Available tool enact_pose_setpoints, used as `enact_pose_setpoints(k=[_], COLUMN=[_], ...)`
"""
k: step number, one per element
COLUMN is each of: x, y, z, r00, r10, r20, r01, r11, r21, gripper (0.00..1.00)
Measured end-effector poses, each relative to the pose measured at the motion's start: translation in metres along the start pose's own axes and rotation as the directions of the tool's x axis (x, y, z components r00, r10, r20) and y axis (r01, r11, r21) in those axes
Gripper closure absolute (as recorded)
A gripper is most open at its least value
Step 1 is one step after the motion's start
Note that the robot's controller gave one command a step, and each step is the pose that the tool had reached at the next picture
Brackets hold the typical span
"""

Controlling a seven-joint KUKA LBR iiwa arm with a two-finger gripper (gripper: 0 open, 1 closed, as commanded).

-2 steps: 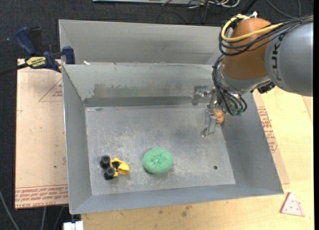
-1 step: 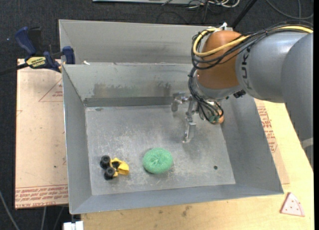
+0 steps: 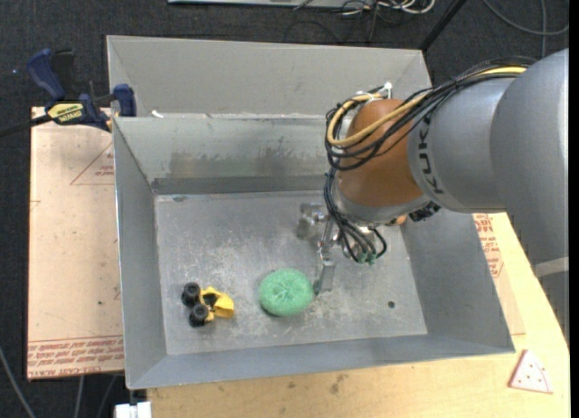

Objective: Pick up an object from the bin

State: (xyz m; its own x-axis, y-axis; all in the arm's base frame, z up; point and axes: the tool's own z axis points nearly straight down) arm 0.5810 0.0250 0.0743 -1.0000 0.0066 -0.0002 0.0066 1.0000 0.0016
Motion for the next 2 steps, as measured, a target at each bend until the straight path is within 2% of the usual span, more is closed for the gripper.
enact_pose_setpoints(k=[1, 2], x=[0.012, 0.019], y=[0.015, 0.031], z=[-0.002, -0.001], r00=[0.999, 0.955], r10=[-0.045, -0.296], r20=[-0.006, 0.002], r01=[0.045, 0.296], r11=[0.999, 0.955], r21=[0.0, 0.001], gripper=[0.0, 0.0])
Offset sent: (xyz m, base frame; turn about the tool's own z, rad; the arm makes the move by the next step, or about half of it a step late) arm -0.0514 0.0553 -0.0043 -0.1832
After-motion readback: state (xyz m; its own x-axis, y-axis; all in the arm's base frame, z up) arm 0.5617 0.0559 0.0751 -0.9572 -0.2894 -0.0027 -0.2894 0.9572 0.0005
